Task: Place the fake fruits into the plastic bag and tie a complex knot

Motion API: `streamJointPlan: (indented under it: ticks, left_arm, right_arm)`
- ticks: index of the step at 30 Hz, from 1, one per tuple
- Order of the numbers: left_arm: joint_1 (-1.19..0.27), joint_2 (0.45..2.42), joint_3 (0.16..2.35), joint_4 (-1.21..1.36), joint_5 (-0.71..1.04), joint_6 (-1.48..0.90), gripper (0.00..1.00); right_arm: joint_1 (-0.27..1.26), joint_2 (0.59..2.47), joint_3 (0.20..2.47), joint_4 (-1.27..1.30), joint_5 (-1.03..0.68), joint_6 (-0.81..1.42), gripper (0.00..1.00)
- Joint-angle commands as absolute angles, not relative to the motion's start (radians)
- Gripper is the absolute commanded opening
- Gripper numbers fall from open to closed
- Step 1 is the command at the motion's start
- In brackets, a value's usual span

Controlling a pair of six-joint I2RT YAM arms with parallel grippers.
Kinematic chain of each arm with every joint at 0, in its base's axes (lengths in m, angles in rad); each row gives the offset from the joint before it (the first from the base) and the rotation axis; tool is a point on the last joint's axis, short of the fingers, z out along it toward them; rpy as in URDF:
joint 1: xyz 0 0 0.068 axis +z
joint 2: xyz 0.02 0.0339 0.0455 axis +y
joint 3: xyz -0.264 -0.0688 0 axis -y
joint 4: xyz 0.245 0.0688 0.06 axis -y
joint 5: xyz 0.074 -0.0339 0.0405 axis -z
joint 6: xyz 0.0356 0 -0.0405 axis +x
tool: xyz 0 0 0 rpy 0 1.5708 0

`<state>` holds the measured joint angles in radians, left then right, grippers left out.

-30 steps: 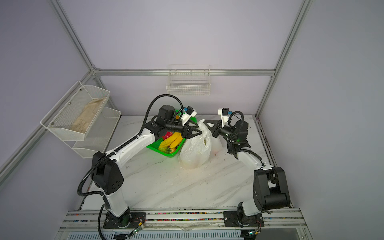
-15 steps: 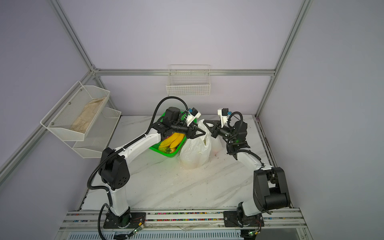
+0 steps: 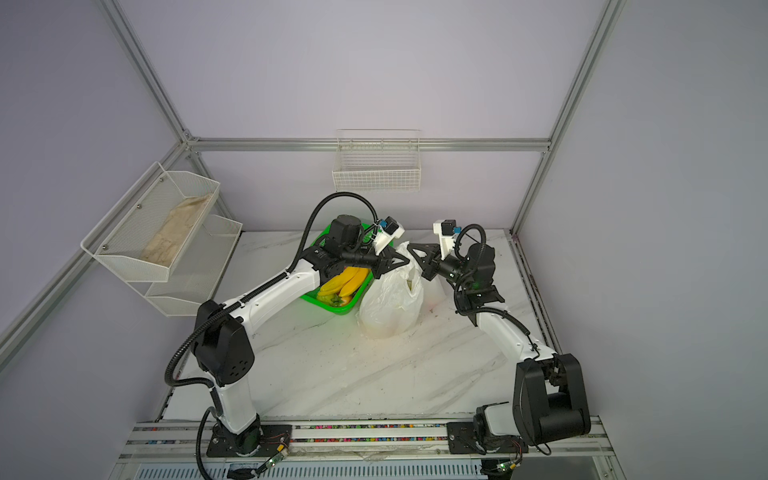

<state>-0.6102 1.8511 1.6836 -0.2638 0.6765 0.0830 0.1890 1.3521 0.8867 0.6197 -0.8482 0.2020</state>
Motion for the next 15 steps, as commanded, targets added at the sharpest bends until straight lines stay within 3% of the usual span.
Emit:
streamJointPlan:
  ticks: [1,7,11,15]
  left_arm:
    - [-0.579,1.761,1.641,-0.304,0.694,0.296,0.0]
    - [-0.542,1.755,1.654,-0.475,0.786,0.512,0.0]
    - [-0.538,1.79,1.737,-0.588,0.811,0.606,0.0]
    - [-0.538,1.833,1.816,-0.664,0.811,0.637,0.0]
  right_arm:
    - [0.181,1.304,0.849,0.553,-0.878,0.036,0.22]
    - [0.176,1.306,0.859,0.548,-0.988,-0.046,0.53]
    - [0.179,1.355,0.882,0.549,-1.079,-0.049,0.82]
    - [0.191,1.363,0.888,0.517,-1.076,-0.115,0.88]
